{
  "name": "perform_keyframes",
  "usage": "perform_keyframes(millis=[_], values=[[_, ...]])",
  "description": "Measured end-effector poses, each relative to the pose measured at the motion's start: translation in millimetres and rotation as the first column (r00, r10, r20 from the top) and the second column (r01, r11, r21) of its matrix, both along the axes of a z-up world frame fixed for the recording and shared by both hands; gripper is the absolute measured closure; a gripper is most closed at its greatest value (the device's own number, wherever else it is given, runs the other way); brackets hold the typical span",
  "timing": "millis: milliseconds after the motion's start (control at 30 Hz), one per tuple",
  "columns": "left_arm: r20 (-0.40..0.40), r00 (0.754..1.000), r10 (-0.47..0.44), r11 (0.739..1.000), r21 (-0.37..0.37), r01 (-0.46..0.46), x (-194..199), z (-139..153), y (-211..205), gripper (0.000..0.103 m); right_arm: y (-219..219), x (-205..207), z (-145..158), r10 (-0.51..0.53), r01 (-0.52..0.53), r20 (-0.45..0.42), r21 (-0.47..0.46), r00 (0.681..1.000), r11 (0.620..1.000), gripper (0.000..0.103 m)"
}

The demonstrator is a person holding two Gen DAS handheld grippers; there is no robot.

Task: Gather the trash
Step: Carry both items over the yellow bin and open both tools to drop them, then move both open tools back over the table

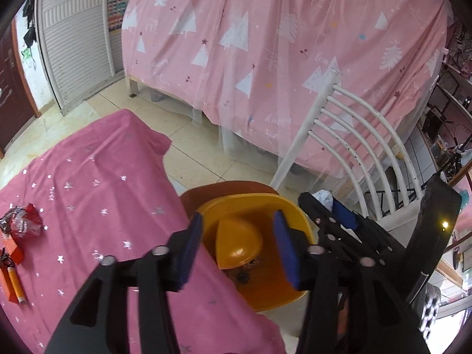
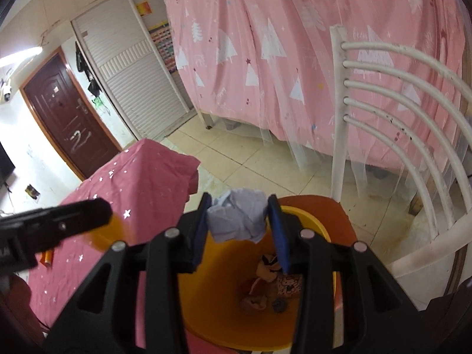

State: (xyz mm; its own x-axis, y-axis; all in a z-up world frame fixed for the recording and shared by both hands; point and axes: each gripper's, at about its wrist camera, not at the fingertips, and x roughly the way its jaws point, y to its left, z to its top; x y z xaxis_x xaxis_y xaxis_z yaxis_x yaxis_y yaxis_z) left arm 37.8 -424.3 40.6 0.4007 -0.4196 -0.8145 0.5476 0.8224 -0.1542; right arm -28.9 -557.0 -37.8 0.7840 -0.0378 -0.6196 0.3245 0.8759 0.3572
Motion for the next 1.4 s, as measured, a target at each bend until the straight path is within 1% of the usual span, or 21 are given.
perform_keyframes(millis=[33,167,267,333,467,533,667,900,1067,1200,1267,1400], values=[[0.003,1.0,-0.002,1.0,0.001,0.002,-1,0,-1,0.045,-2,-1,-1,-0.003,0.003,0.0,0.004,1.0,1.0,0.061],[0.032,0.999,-0.013,1.0,0.027,0.012,-4,-1,-4,0.044,-5,-1,0,-0.007,0.007,0.004,0.013,1.0,1.0,0.06],[0.025,1.0,0.002,1.0,0.022,-0.003,-3,-1,6,0.043,-4,-1,-1,-0.006,0.005,0.003,0.013,1.0,1.0,0.057],[0.026,0.999,0.021,1.0,0.005,-0.021,-1,2,17,0.042,-3,-1,0,0.003,-0.003,0.004,0.01,1.0,1.0,0.056],[0.037,0.996,0.076,0.997,-0.02,-0.075,2,7,46,0.042,8,2,3,0.031,-0.031,0.018,0.014,0.999,0.999,0.048],[0.039,0.994,0.101,0.995,-0.029,-0.1,5,9,64,0.041,15,5,4,0.052,-0.052,0.022,0.011,0.998,0.999,0.047],[0.029,0.989,0.142,0.989,-0.043,-0.141,12,10,98,0.04,34,11,5,0.076,-0.076,0.011,-0.013,0.997,0.997,0.043],[0.021,0.978,0.207,0.976,-0.075,-0.205,21,12,148,0.039,75,30,7,0.151,-0.152,-0.021,-0.035,0.988,0.988,0.043],[0.029,0.969,0.246,0.967,-0.076,-0.244,22,11,179,0.039,105,45,14,0.206,-0.207,-0.025,-0.059,0.978,0.976,0.043],[0.03,0.955,0.296,0.952,-0.086,-0.293,26,12,210,0.039,130,57,21,0.255,-0.256,-0.028,-0.081,0.967,0.963,0.042],[0.028,0.948,0.316,0.946,-0.09,-0.312,28,12,224,0.038,145,62,23,0.279,-0.28,-0.03,-0.089,0.96,0.956,0.039],[0.03,0.931,0.363,0.929,-0.089,-0.359,32,11,255,0.038,172,73,27,0.328,-0.33,-0.034,-0.1,0.944,0.939,0.038]])
